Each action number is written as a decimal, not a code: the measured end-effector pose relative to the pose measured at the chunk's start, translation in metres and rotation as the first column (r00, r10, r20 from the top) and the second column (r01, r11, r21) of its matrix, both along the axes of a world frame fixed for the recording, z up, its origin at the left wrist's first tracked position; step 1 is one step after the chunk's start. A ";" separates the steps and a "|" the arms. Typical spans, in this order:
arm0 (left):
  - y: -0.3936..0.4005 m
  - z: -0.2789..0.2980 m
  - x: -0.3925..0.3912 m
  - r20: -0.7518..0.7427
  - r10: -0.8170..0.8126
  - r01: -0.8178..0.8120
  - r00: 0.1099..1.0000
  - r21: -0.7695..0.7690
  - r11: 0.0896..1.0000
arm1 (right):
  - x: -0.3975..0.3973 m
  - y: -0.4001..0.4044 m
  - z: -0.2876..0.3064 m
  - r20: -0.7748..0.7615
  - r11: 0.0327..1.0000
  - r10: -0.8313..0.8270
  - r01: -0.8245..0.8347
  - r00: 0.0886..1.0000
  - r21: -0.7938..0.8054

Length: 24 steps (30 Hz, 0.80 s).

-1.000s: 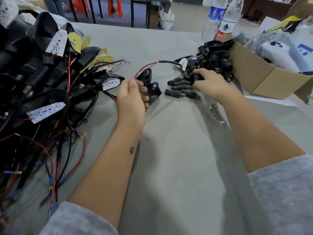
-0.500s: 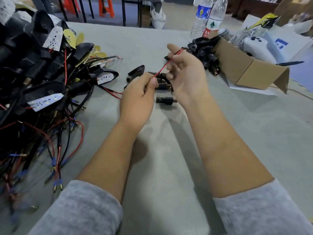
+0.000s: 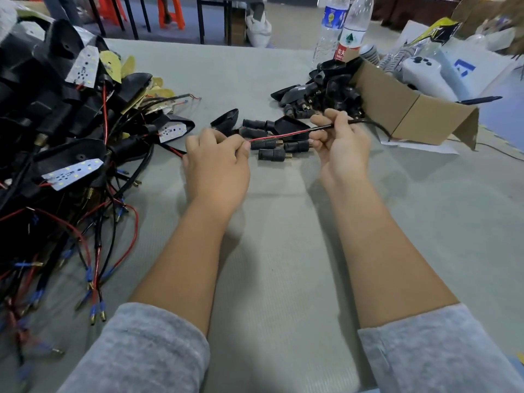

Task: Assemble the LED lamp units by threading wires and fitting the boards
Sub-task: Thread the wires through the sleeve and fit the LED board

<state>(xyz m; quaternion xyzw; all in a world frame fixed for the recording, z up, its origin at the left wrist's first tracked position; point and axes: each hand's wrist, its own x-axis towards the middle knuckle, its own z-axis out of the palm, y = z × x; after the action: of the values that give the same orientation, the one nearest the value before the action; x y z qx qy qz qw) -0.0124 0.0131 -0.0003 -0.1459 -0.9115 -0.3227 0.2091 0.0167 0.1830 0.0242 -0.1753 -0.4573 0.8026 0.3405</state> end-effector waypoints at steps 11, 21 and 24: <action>0.000 -0.002 -0.006 0.102 -0.086 0.094 0.991 -0.076 0.993 | 0.009 -0.024 0.001 0.071 0.914 0.402 -0.404 0.913 0.015; 0.001 0.009 0.005 0.190 -0.102 0.097 0.976 0.037 0.995 | 0.008 -0.044 -0.006 0.278 0.823 0.383 -0.462 0.881 0.331; -0.002 0.011 0.005 0.269 -0.084 0.016 0.959 0.243 0.970 | 0.008 -0.041 -0.004 0.231 0.873 0.352 -0.407 0.907 0.268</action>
<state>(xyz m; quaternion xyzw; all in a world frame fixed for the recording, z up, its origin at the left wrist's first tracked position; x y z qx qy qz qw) -0.0075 0.0113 0.0107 -0.0962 -0.8825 -0.4521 0.0870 0.0243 0.1418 0.0198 -0.0958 -0.6310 0.7536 0.1575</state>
